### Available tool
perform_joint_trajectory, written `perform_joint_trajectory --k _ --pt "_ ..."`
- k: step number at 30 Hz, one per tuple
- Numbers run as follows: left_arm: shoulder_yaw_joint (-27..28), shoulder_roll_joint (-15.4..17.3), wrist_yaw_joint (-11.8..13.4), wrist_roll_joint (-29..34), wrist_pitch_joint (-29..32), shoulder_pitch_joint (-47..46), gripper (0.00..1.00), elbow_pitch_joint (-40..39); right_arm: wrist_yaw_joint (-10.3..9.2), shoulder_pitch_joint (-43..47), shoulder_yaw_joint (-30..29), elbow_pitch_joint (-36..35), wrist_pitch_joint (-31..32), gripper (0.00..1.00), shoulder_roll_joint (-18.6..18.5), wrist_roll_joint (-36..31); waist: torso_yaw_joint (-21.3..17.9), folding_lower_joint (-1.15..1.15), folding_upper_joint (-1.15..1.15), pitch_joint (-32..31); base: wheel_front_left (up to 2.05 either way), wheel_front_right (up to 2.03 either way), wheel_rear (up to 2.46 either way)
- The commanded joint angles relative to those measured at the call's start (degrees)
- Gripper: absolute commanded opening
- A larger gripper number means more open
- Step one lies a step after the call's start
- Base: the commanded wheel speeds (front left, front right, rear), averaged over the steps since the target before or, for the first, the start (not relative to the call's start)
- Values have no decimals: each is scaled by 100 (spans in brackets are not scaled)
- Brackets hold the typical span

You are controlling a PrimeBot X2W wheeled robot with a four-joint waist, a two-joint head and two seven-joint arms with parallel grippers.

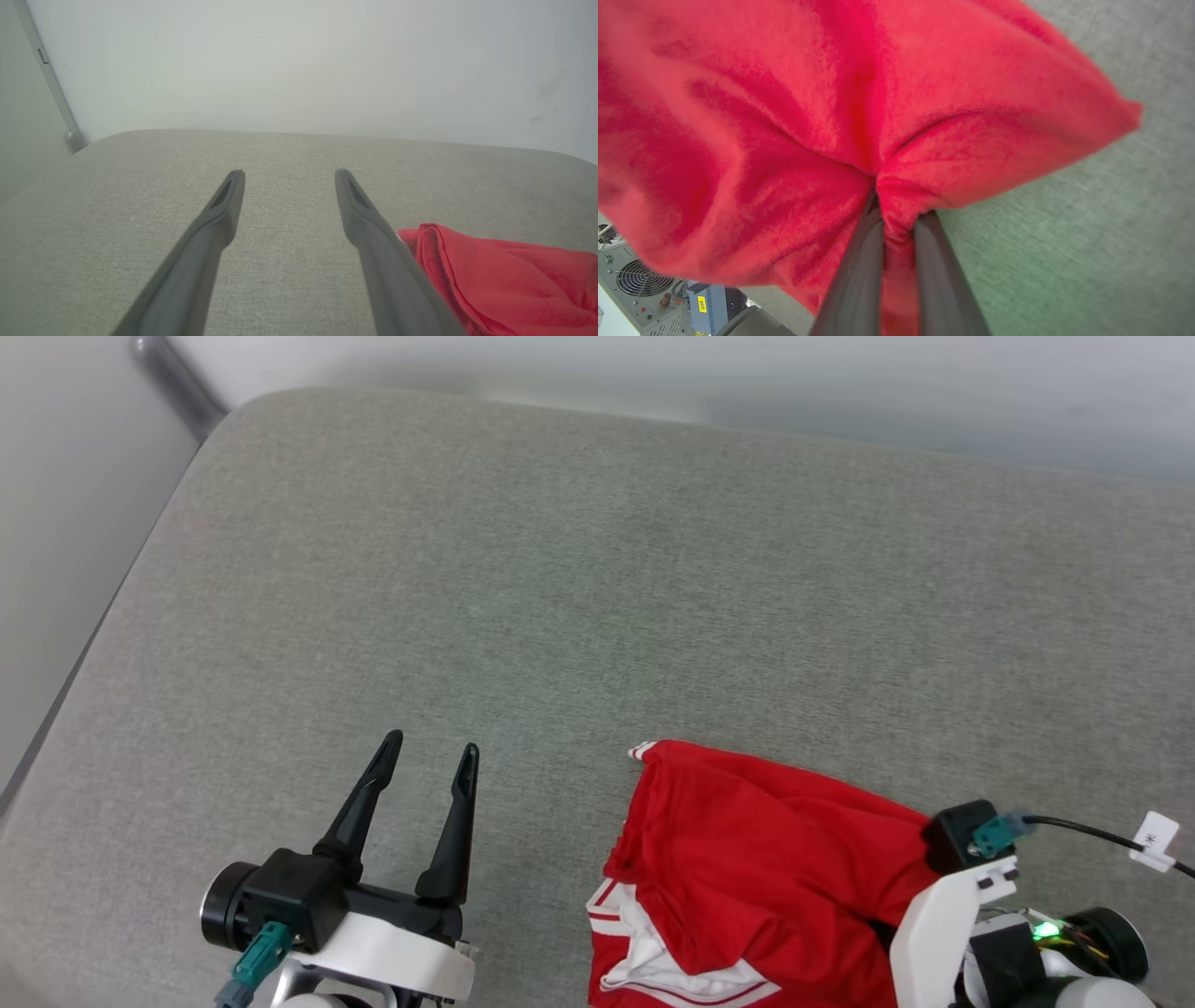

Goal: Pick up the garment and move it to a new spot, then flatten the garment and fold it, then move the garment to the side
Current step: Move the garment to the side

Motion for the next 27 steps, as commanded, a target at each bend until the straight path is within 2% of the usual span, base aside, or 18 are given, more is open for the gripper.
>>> perform_joint_trajectory --k 1,8,9,14,20,24,27 --pt "-7 -12 -10 2 -12 6 100 39 -7 -6 125 182 -14 0 -95 -90 -103 0 0 -58 0 0 0" --pt "-181 11 -10 -43 -12 34 100 51 -10 -476 864 -239 -20 0 -1229 -530 -652 0 0 -142 0 0 0" --pt "-181 11 -10 -43 -12 34 100 51 -10 -476 864 -239 -20 0 -1229 -530 -652 0 0 -142 0 0 0" --pt "-373 -51 -10 -130 -12 -68 100 66 -8 -943 1379 -599 74 0 -2321 -638 -1286 0 0 -33 0 0 0" --pt "-634 -98 -10 -111 -12 -394 100 -5 -8 -1467 1686 -683 -40 0 -3518 -650 -2075 0 0 347 0 0 0" --pt "-921 -19 -10 -133 -12 -756 100 -42 -7 -1757 1650 -490 -246 0 -4013 -557 -2464 0 0 728 0 0 0" --pt "-1130 67 -11 -148 -12 -1082 100 -77 -8 -1921 1456 -188 -518 0 -4213 -547 -2650 0 0 1020 0 0 0"
